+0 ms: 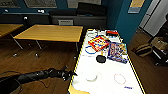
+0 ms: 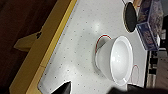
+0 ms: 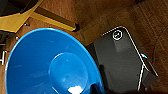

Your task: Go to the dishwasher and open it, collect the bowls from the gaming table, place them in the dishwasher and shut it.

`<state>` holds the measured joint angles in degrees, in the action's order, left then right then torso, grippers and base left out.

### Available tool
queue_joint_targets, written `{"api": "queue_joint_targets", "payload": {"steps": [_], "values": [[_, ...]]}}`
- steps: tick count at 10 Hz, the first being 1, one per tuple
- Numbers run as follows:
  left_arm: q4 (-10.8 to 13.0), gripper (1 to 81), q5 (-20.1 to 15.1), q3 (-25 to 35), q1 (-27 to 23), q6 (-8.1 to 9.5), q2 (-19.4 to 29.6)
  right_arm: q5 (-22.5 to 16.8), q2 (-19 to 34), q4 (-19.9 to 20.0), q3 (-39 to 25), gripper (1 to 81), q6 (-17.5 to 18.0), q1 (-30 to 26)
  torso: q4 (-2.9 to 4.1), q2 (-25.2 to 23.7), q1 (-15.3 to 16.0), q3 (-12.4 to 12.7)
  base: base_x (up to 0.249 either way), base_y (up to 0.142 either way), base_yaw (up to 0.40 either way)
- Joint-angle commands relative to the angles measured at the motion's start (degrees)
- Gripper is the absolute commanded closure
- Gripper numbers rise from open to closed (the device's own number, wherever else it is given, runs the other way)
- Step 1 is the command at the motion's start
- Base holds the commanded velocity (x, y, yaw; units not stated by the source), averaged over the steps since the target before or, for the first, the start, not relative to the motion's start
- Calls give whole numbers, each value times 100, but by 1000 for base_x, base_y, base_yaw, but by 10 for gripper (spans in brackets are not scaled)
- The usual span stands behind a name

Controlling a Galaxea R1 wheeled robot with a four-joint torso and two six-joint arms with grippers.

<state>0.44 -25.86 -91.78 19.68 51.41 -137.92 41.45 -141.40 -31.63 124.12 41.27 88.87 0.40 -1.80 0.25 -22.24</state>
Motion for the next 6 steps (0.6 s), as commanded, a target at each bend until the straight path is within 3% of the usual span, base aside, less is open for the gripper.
{"api": "queue_joint_targets", "payload": {"steps": [1, 6], "values": [[9, 10, -262, -260, -855, 493, 116, -102, 215, -281, -30, 811, 83, -48, 0, 0, 0, 0, 0, 0, 0], [113, 10, -271, -875, -759, 493, -507, -102, 188, -422, 32, 811, 259, -93, 0, 0, 2, -2, 0, 0, 0]]}}
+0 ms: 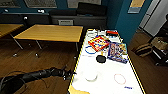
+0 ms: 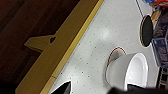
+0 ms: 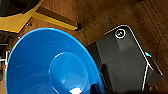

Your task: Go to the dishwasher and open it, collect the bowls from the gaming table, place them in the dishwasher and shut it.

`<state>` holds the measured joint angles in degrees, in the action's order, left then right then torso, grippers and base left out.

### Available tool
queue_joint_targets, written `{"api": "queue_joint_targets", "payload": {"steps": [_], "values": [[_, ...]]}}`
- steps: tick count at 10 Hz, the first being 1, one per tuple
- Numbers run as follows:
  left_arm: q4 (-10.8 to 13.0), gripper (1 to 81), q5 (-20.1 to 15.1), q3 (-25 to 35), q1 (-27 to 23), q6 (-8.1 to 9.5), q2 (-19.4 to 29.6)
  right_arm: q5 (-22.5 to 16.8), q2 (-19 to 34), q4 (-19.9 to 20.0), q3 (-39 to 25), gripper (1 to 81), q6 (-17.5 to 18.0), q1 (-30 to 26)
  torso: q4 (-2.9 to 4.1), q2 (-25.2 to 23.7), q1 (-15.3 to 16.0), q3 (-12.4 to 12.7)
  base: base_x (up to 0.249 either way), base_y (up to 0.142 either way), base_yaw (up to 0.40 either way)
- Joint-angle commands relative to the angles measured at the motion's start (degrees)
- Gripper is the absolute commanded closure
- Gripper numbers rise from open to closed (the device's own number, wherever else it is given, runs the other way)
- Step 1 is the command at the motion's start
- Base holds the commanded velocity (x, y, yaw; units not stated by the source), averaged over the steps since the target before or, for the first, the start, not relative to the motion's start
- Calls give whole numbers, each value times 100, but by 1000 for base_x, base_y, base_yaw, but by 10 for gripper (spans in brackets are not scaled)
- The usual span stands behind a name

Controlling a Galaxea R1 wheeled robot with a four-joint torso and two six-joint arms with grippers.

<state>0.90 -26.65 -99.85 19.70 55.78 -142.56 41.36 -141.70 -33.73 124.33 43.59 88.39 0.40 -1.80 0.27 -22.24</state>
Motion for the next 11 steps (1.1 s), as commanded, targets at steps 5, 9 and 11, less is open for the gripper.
{"api": "queue_joint_targets", "payload": {"steps": [5, 9, 11], "values": [[173, 10, -209, -456, -744, 55, -810, -102, 192, -222, 37, 811, 53, -63, 0, 0, 0, -2, 0, 0, 0], [173, 10, -200, -684, -524, 64, -985, -102, 175, -230, 46, 811, 62, -97, 0, 0, 0, -2, 0, 0, 0], [147, 10, -148, -905, -418, 275, -995, -146, 148, -239, 73, 811, 62, -106, 0, 0, 0, -2, 0, 0, 0]]}}
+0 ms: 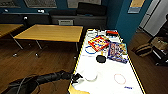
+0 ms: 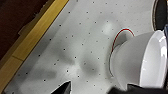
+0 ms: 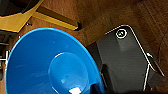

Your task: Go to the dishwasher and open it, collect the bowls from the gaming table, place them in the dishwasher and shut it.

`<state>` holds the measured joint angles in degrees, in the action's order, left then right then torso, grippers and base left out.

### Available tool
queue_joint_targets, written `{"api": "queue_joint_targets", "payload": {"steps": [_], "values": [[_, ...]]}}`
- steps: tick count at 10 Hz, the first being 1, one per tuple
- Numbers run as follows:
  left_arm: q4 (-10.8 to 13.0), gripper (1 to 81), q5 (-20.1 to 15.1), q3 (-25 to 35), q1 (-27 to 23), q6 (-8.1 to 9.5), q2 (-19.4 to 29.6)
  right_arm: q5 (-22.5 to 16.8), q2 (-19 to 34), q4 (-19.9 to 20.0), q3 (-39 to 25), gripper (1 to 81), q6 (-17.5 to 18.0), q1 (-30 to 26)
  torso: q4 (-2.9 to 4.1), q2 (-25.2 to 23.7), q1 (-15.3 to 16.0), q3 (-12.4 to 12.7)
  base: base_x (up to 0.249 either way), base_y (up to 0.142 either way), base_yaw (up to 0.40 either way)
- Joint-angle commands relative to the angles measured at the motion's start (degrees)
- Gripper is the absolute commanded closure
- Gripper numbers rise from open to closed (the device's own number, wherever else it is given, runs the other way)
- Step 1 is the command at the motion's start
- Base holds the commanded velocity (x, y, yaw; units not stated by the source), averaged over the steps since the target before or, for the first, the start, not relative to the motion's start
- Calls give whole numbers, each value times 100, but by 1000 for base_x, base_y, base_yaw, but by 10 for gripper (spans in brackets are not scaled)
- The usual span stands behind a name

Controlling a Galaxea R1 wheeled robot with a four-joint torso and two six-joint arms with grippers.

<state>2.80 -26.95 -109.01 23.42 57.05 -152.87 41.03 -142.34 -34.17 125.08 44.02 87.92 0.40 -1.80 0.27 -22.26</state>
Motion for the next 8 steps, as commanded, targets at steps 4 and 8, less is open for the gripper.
{"api": "queue_joint_targets", "payload": {"steps": [4, 8], "values": [[-34, 10, -91, 11, -816, 289, 46, -201, 177, -195, 16, 811, 19, -85, 0, 0, 0, -2, 0, 0, 0], [-26, 10, -161, 134, -1247, 289, -16, -227, 168, -204, 16, 811, 19, -94, 0, 0, 0, -2, 0, 0, 0]]}}
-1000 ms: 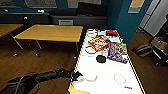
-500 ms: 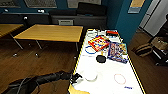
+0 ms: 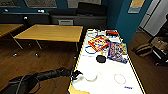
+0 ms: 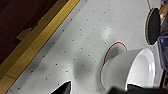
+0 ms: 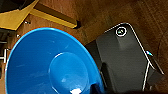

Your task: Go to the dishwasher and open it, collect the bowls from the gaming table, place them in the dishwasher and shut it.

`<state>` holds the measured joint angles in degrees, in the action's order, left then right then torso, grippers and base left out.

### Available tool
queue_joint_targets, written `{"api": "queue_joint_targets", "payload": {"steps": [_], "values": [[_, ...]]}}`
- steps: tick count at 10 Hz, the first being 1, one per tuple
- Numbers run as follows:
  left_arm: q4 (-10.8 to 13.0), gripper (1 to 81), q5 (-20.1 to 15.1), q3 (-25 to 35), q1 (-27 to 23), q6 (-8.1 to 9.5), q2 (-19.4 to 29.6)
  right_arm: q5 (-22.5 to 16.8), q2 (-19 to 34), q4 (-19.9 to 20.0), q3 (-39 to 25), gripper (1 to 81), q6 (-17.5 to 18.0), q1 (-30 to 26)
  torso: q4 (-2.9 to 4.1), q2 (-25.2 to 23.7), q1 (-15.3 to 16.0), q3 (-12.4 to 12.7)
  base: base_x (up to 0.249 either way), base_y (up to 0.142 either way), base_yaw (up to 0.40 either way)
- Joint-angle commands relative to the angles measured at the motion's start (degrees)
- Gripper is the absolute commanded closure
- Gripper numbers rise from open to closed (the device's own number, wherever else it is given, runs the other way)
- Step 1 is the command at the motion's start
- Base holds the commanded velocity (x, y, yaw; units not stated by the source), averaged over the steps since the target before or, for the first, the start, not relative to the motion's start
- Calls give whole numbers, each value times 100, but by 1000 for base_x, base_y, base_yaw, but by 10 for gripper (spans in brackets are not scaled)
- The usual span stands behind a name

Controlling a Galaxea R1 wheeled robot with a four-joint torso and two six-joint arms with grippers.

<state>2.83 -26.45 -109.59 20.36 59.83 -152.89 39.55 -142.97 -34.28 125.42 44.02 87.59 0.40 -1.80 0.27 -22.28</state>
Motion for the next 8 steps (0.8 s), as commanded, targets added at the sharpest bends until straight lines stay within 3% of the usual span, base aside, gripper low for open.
{"api": "queue_joint_targets", "payload": {"steps": [1, 5, 8], "values": [[-19, 10, -220, 175, -1011, 11, -75, -79, 231, -184, -18, 811, 19, -61, 0, 0, 0, 0, 0, 0, 0], [-10, 10, -299, 52, -1152, 37, -532, -79, 222, -193, -18, 811, 19, -61, 0, 2, 0, 0, 0, 0, 0], [95, 10, -325, -291, -977, 37, -945, -87, 222, -202, 8, 811, 80, -70, 0, 2, 0, 0, 0, 0, 0]]}}
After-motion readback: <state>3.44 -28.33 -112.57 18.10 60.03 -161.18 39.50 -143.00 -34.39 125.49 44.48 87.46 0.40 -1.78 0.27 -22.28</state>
